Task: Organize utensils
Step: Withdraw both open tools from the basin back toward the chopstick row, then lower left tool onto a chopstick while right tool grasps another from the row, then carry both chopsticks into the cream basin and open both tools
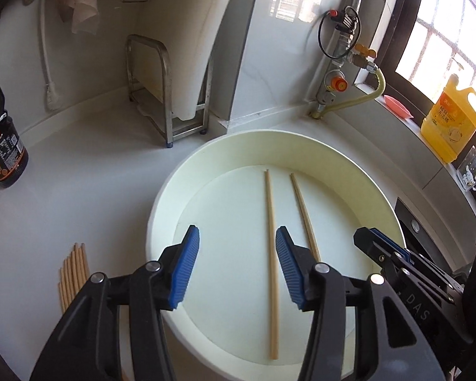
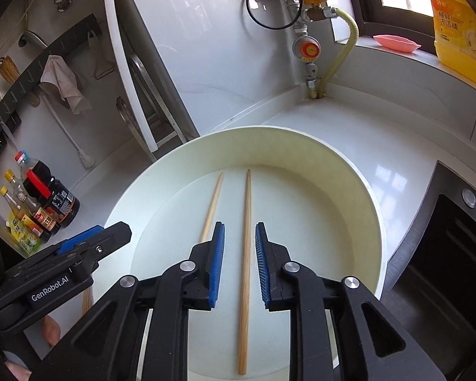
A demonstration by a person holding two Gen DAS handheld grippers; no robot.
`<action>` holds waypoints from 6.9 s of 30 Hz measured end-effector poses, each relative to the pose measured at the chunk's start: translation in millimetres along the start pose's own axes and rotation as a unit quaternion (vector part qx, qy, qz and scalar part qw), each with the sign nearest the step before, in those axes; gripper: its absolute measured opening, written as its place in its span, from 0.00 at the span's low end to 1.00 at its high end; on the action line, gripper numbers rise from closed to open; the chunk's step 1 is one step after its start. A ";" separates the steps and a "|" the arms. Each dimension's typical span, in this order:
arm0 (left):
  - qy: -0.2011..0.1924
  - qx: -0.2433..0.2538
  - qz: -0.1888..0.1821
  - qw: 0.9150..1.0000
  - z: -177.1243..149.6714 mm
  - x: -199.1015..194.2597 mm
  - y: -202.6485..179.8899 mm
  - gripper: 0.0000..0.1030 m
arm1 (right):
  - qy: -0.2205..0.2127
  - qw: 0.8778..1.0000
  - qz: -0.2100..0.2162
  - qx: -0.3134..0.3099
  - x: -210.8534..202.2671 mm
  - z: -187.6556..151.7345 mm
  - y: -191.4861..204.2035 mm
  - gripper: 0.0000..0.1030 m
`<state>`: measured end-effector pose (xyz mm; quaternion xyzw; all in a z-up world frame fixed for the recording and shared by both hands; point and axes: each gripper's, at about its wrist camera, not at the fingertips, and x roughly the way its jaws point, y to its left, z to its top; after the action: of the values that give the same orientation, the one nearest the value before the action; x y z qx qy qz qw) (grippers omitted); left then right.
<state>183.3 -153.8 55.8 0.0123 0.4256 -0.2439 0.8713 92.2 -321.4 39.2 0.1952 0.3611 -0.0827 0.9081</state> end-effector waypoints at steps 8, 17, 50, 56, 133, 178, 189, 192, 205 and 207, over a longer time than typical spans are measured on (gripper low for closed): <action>-0.037 -0.031 0.057 0.997 -26.1 -67.4 51.4 0.55 | -0.015 0.997 0.045 -0.053 -29.5 -7.5 53.2 0.24; -0.060 -0.076 0.135 0.986 -75.8 -130.5 116.4 0.62 | -0.031 0.987 0.097 -0.122 -62.0 -34.0 122.2 0.32; -0.020 -0.152 0.156 0.976 -174.1 -93.0 198.8 0.65 | 0.096 0.962 0.044 -0.253 37.5 -144.2 199.6 0.38; -0.011 -0.152 0.154 0.976 -176.2 -84.6 198.1 0.65 | 0.097 0.961 0.033 -0.255 43.5 -145.8 199.3 0.38; 0.026 -0.075 0.133 0.988 -174.2 -63.6 175.8 0.73 | 0.110 0.959 0.028 -0.261 53.0 -147.3 194.2 0.39; 0.031 -0.104 0.112 0.988 -158.0 -64.0 180.3 0.07 | 0.072 0.965 0.056 -0.244 45.6 -134.7 200.8 0.06; -0.008 -0.090 0.094 0.991 -117.0 -98.2 150.4 0.07 | 0.041 0.975 0.113 -0.188 -4.2 -103.2 185.8 0.06; -0.023 -0.070 0.081 0.994 -95.0 -101.3 127.5 0.07 | 0.019 0.979 0.111 -0.170 -19.9 -83.7 171.8 0.06; -0.022 0.000 -0.013 1.000 -6.5 -46.9 22.9 0.07 | -0.020 0.999 0.025 -0.031 -21.2 -10.3 38.0 0.06; -0.018 0.009 -0.022 1.000 4.0 -35.4 8.8 0.07 | -0.017 1.000 0.018 -0.019 -14.7 -6.0 27.0 0.06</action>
<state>171.7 -132.3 83.2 0.0065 0.4079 -0.2674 0.8730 85.7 -294.2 53.2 0.1825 0.3439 -0.0626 0.9190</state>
